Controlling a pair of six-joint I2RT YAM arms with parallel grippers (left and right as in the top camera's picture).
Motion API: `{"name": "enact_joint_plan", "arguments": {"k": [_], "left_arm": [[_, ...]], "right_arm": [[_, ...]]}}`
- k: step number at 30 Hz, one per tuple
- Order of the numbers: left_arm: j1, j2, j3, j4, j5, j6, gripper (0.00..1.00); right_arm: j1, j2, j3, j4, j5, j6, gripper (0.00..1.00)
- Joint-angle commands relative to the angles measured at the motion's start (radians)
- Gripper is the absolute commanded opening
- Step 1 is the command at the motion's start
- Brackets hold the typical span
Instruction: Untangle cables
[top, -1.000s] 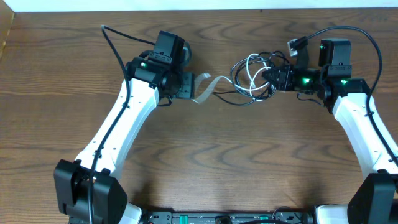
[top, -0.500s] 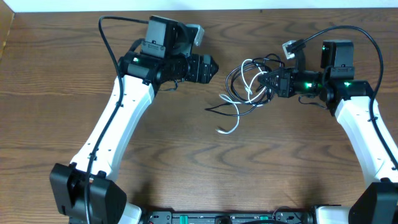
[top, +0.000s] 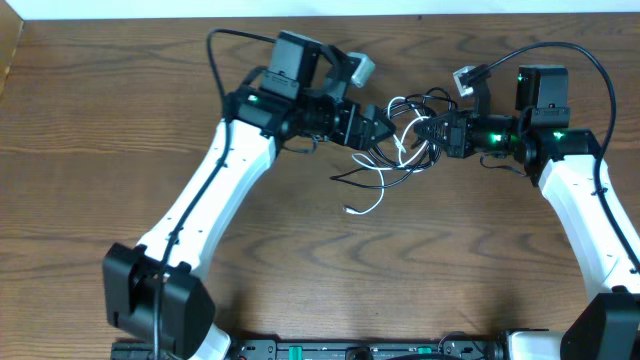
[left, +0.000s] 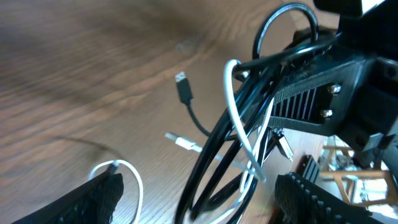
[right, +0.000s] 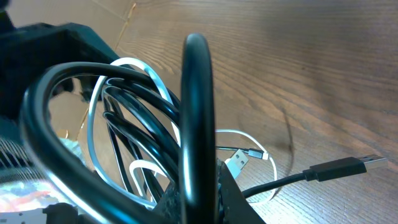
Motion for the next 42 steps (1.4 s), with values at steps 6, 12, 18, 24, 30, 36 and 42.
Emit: {"name": "enact_joint_plan", "arguments": {"k": [6, 12, 18, 24, 30, 36, 42], "left_arm": [[-0.03, 0.069, 0.013, 0.052, 0.008, 0.022, 0.64], [-0.03, 0.089, 0.013, 0.053, -0.13, 0.02, 0.08], [-0.022, 0.089, 0.013, 0.051, -0.343, -0.127, 0.07], [-0.019, 0.089, 0.013, -0.004, -0.527, -0.173, 0.07], [-0.019, 0.067, 0.013, -0.058, -0.483, -0.087, 0.07], [-0.019, 0.016, 0.013, -0.051, -0.304, -0.047, 0.07], [-0.018, 0.002, 0.014, -0.029, -0.187, -0.132, 0.07]], "right_arm": [[0.003, -0.024, 0.007, -0.011, -0.035, -0.015, 0.01], [0.003, -0.024, 0.007, -0.027, -0.035, -0.015, 0.01], [0.001, -0.024, 0.007, -0.107, -0.036, -0.016, 0.04], [-0.039, -0.055, 0.007, -0.174, 0.001, -0.044, 0.31], [-0.151, -0.128, 0.007, -0.204, 0.257, 0.121, 0.54], [-0.121, -0.151, 0.007, -0.196, 0.253, 0.12, 0.58], [-0.006, -0.126, 0.006, -0.156, 0.277, 0.21, 0.59]]}}
